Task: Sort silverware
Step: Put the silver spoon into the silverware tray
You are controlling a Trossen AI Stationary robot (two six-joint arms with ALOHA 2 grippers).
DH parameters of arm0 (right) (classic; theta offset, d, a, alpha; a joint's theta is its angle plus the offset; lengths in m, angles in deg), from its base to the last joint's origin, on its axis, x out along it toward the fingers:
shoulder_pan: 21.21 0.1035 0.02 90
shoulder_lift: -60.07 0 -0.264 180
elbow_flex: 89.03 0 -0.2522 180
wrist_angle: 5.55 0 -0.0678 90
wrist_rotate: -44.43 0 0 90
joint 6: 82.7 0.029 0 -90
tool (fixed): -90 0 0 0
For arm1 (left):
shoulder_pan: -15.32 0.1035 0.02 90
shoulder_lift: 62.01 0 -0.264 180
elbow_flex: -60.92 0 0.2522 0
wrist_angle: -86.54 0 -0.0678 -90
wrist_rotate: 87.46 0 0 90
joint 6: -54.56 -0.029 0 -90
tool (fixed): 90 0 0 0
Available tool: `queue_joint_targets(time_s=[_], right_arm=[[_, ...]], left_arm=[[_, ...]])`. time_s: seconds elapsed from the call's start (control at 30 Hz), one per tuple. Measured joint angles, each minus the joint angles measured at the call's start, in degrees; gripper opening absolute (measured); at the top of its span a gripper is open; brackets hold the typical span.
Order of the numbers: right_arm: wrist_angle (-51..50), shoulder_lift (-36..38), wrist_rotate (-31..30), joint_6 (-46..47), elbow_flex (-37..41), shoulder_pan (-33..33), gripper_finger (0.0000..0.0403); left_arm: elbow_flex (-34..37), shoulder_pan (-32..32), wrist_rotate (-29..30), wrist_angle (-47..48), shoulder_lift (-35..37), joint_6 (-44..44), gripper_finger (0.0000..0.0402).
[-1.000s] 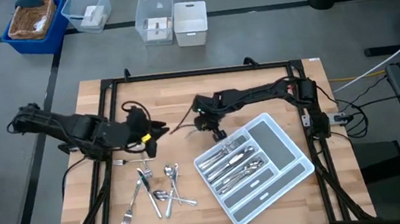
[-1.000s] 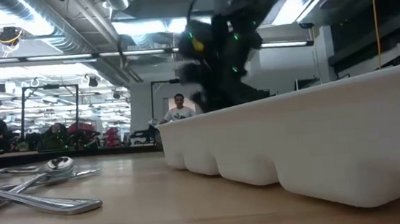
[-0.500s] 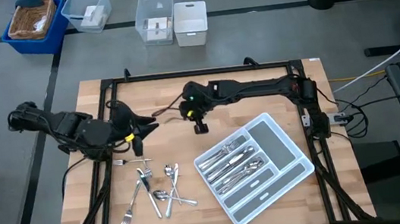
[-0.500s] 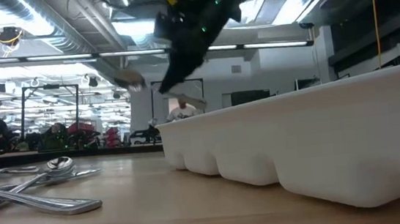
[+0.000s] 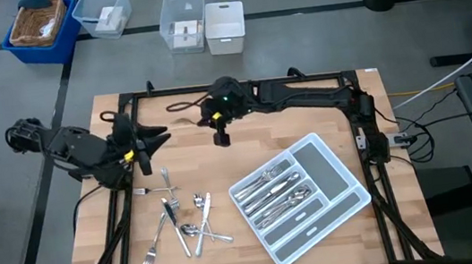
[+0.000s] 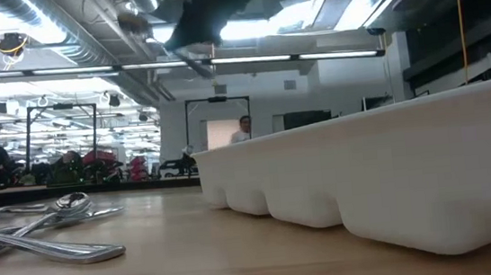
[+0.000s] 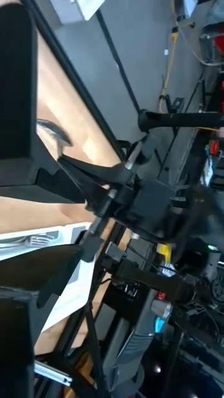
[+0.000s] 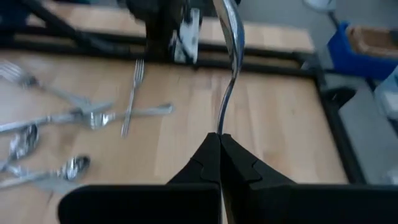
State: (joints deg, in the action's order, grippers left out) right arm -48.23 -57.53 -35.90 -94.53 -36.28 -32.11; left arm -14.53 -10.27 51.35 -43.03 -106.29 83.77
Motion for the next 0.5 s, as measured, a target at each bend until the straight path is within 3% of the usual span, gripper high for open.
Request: queue_joint_targets(time_s=[0.5], right_arm=[[6.5, 0.02, -1.66, 4.75, -10.72, 0.0, 0.0]], left_arm=[[0.0, 0.01, -0.1, 0.0, 7.57, -5.67, 0.0107]])
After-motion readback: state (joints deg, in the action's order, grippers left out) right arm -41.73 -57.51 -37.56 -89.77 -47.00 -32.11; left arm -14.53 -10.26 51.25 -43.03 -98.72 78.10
